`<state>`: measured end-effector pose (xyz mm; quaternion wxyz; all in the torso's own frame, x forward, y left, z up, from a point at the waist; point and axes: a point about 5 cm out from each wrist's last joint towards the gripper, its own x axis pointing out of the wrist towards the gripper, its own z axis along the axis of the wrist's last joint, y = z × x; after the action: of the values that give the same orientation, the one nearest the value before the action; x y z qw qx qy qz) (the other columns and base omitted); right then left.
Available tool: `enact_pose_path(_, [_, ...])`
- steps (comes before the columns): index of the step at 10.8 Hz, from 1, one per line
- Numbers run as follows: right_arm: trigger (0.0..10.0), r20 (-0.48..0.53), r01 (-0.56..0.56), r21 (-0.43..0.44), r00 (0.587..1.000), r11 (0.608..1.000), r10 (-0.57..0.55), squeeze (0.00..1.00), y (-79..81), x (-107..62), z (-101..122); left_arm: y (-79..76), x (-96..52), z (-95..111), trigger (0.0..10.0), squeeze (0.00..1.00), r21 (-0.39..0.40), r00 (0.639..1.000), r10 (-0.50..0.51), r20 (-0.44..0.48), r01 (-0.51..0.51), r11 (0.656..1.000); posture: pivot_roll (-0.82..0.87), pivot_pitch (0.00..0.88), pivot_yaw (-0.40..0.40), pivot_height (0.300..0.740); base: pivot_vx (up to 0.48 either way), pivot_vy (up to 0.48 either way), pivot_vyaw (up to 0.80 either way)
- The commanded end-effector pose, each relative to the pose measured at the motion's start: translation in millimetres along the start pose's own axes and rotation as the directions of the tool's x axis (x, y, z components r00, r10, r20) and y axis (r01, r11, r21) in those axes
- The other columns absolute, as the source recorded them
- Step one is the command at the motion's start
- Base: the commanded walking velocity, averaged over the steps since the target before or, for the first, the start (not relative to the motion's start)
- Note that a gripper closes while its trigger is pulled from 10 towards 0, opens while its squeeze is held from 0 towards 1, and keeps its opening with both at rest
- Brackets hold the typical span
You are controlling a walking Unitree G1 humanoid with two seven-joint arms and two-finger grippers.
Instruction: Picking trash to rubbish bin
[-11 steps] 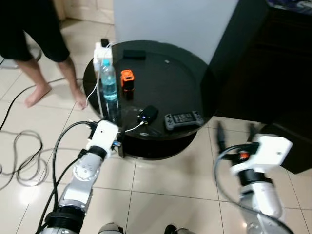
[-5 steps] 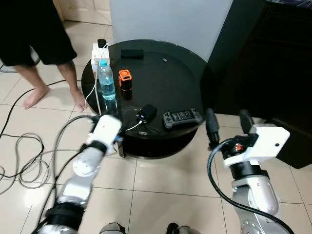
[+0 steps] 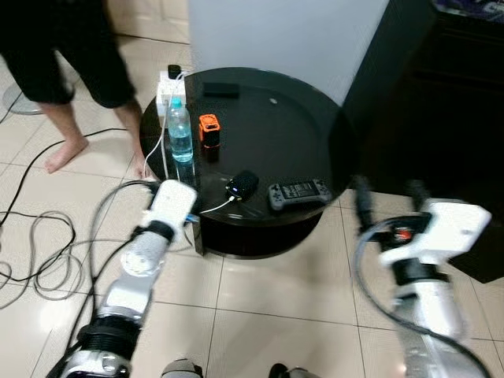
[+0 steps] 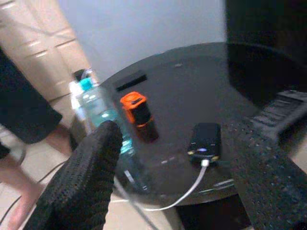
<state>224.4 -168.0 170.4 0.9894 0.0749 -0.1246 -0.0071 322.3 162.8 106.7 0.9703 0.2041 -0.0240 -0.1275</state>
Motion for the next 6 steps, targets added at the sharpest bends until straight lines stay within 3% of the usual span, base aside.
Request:
enact_pose_path(1, [10.0, -0.001, 0.021, -0.009, 1.0, 1.0, -0.021, 0.0, -8.2, -4.5, -1.3, -6.0, 4.5, 8.0, 10.0, 0.0, 0.0, 0.999, -0.029, 0.034, 0.029, 1.0, 0.22, 0.095, -0.032, 0.74, 0.0, 0.0, 0.0])
enact_pose_path(3, [10.0, 0.008, 0.073, -0.036, 0.997, 0.997, -0.072, 0.0, -9.3, -8.8, -3.7, -8.4, 10.0, 9.1, 10.0, 0.0, 0.027, 0.995, -0.09, 0.037, 0.089, 0.996, 0.19, 0.095, -0.007, 0.74, 0.0, 0.0, 0.0])
enact_pose_path(6, [10.0, 0.006, 0.079, -0.025, 0.997, 0.997, -0.079, 0.0, -6.6, -9.5, -5.3, -17.6, 19.5, 11.9, 10.0, 0.0, -0.014, 0.997, -0.071, 0.031, 0.071, 0.997, 0.16, 0.078, -0.018, 0.74, 0.0, 0.0, 0.0])
